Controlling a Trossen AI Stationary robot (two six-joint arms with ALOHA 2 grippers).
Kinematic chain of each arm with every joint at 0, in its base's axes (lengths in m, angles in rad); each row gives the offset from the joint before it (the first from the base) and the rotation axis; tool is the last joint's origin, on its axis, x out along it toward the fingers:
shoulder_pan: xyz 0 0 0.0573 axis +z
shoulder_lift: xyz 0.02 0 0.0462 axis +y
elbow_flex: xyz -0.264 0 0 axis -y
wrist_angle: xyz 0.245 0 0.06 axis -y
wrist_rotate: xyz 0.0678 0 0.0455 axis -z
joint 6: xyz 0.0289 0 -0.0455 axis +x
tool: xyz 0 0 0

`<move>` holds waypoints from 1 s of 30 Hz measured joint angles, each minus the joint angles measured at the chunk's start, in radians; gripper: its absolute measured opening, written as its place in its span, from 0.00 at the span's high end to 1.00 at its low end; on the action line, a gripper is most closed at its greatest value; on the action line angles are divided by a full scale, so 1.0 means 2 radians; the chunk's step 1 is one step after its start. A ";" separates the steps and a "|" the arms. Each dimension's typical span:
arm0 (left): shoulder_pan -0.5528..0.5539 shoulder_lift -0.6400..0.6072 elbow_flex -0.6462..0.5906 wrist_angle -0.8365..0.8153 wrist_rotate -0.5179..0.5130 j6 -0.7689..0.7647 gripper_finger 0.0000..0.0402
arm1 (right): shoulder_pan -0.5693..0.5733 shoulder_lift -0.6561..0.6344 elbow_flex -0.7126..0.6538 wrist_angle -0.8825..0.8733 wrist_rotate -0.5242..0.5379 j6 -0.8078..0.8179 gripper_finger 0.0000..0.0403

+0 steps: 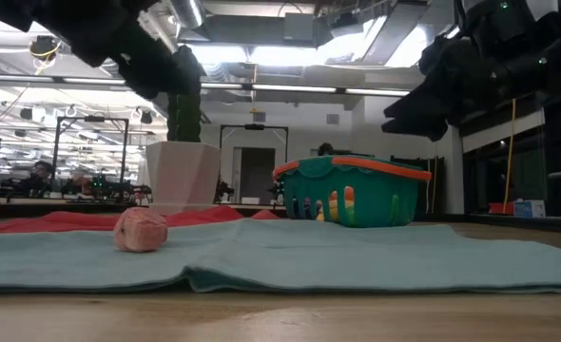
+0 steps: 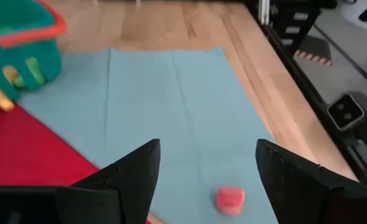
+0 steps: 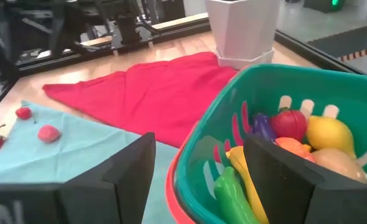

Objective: Build produce basket
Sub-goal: Put the pink peach into the blue basket

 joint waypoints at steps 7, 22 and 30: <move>-0.031 0.000 0.004 -0.023 0.003 -0.004 0.37 | 0.031 0.000 0.001 0.021 0.029 -0.010 0.39; -0.068 0.126 0.066 -0.093 0.001 -0.001 0.37 | 0.087 0.000 0.001 0.039 0.032 0.020 0.39; -0.068 0.212 0.156 -0.177 0.001 0.000 0.37 | 0.093 0.000 0.001 0.041 0.032 0.028 0.39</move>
